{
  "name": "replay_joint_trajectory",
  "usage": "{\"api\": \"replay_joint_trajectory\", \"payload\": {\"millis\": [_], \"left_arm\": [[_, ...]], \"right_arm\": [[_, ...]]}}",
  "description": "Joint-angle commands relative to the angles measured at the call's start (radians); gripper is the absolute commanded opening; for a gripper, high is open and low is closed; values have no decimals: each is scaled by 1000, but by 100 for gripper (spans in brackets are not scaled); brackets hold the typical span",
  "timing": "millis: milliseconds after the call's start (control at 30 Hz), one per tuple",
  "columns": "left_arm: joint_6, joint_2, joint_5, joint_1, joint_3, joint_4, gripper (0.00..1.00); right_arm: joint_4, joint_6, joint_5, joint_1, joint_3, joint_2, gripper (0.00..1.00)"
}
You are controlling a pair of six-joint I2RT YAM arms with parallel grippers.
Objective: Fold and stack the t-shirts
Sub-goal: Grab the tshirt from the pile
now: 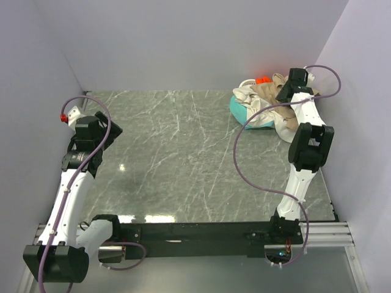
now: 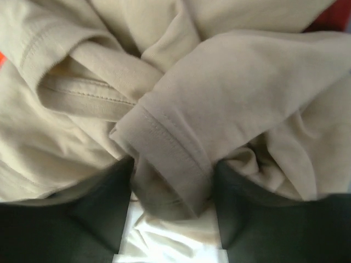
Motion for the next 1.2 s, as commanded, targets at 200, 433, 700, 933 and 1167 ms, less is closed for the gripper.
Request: {"api": "replay_joint_trajectory", "payload": {"millis": [200, 433, 700, 933, 1167], "left_arm": [[24, 6, 6, -2, 27, -5, 94], [71, 67, 62, -2, 84, 18, 95], [100, 113, 108, -2, 136, 52, 96], [77, 126, 159, -2, 112, 86, 96], [67, 103, 185, -3, 63, 106, 96]], "right_arm": [[33, 3, -101, -3, 6, -98, 0], [129, 37, -89, 35, -207, -429, 0], [154, -39, -7, 153, -224, -714, 0], [183, -102, -133, 306, -132, -852, 0], [134, -185, -231, 536, 110, -792, 0]]}}
